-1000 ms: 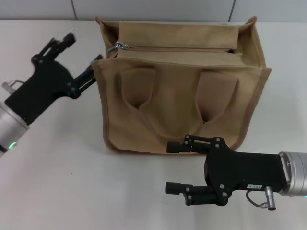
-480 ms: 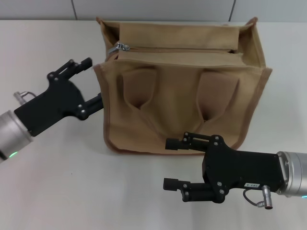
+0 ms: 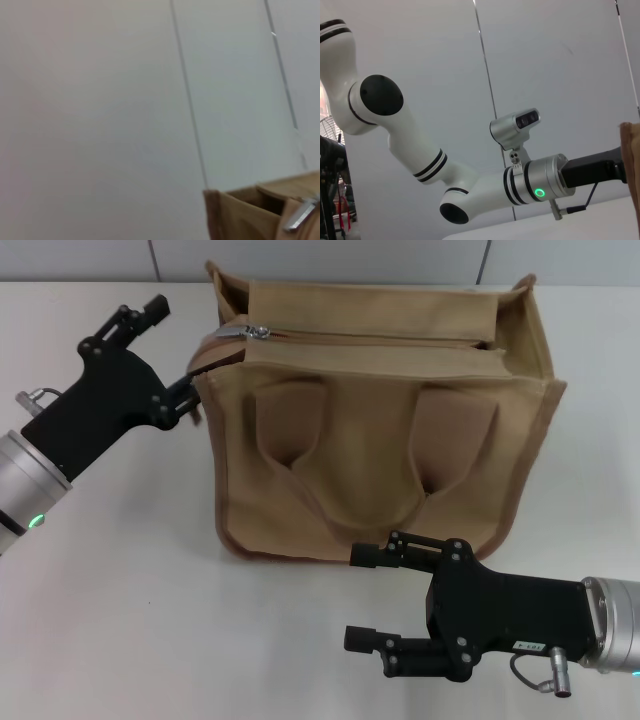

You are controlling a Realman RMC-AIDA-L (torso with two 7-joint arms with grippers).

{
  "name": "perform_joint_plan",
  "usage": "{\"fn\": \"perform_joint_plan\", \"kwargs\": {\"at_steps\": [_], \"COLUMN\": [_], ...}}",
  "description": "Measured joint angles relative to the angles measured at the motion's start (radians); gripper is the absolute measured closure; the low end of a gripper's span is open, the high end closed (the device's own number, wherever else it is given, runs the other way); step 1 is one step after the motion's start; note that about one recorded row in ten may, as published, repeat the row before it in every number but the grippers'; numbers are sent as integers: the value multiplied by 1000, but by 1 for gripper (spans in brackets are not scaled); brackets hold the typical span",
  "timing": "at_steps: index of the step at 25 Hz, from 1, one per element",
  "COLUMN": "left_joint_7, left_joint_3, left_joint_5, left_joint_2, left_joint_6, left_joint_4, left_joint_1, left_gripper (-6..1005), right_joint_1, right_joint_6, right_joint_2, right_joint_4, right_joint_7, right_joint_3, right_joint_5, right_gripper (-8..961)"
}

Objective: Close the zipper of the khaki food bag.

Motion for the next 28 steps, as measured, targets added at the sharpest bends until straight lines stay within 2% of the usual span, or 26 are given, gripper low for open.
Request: {"fn": "perform_joint_plan", "kwargs": {"at_steps": [11,21,28], "left_joint_7": [-2,-56,-47], "left_joint_3": [-19,-34,-33], "left_joint_5": [-49,-52,-52], "left_joint_2": [0,1,0], "left_joint_6": [122,83,85], "left_joint_4": [-67,-89,-90], "left_joint_1": [22,0,-4], "left_gripper": [269,276,592], "right_joint_1": [-1,-2,-2], "right_joint_6": [0,-1,0], "right_joint_2": [0,0,0], "right_joint_4": [10,10,10], "right_joint_7": [-11,-11,-11], "right_joint_3": [0,-1,-1], "right_joint_5": [1,1,1], "right_gripper": [194,194,194]}}
